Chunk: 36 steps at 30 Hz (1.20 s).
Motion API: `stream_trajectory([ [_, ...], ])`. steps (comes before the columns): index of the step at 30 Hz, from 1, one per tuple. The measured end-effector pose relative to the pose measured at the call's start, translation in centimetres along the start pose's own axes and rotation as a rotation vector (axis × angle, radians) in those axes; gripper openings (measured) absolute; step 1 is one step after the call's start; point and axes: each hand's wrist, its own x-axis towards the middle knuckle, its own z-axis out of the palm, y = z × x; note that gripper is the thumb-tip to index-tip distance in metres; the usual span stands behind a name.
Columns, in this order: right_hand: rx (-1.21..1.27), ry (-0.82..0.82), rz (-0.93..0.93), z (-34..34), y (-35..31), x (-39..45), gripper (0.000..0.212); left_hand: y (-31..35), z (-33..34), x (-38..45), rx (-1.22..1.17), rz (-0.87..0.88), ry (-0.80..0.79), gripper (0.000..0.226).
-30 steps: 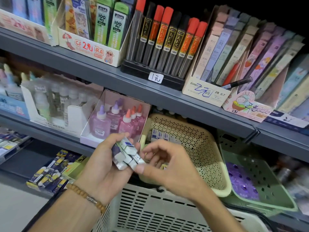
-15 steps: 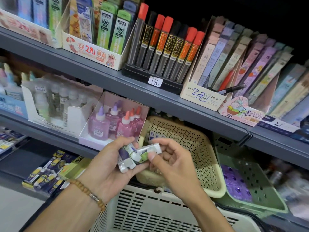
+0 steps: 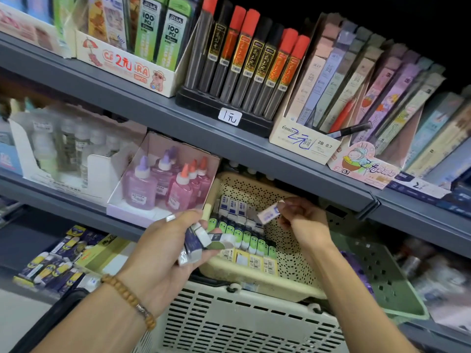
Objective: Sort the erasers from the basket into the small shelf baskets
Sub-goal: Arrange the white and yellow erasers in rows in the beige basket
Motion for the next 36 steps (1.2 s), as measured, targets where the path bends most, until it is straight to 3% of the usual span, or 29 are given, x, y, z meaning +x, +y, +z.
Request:
stream_trajectory([
  [3, -0.185, 0.092, 0.068, -0.6, 1.8, 4.1, 0.020, 0.1, 0.0, 0.3, 0.025, 0.037, -0.024, 0.002],
  [6, -0.429, 0.010, 0.046, -0.2, 3.3, 6.6, 0.011, 0.2, -0.3, 0.6, 0.024, 0.063, -0.025, 0.004],
  [11, -0.528, -0.206, 0.165, 1.6, 4.1, 8.3, 0.016, 0.0, -0.4, 0.8, -0.004, 0.076, -0.038, 0.006],
  [14, -0.749, -0.164, 0.030, 1.7, 3.2, 7.3, 0.019, -0.2, -0.4, 0.9, -0.026, 0.057, -0.030, 0.004],
  [16, -0.619, -0.165, -0.086, 2.0, 1.5, 4.5, 0.013, -0.3, -0.4, 0.9, -0.049, 0.048, -0.022, 0.002],
  [20, -0.179, -0.547, -0.108, 3.1, -2.3, -2.4, 0.035, -0.4, -0.4, 1.0, -0.044, 0.089, -0.015, 0.002],
  [22, -0.191, -0.684, -0.134, 3.6, -3.7, -4.8, 0.037, -0.5, -0.5, 0.9, -0.004, 0.130, -0.022, 0.001],
  [25, -0.207, -0.859, -0.067, 4.0, -4.6, -6.1, 0.011, -0.6, -0.4, 0.8, 0.048, 0.178, -0.066, 0.008],
  [27, -0.238, -0.889, -0.036, 3.8, -4.6, -6.0, 0.010, -0.6, -0.2, 0.6, 0.045, 0.195, -0.088, 0.010],
  [30, -0.292, -0.780, -0.039, 2.1, -4.1, -4.7, 0.014, -0.6, -0.1, 0.6, 0.026, 0.159, -0.103, 0.012],
  [34, -0.553, -0.276, -0.032, -1.5, -2.1, -1.8, 0.010, -1.1, -0.4, 0.9, 0.026, 0.083, -0.096, 0.010],
  [36, -0.680, -0.129, -0.008, -2.4, -0.7, -0.9, 0.010, -1.2, -0.4, 0.8, 0.045, 0.072, -0.096, 0.012],
])
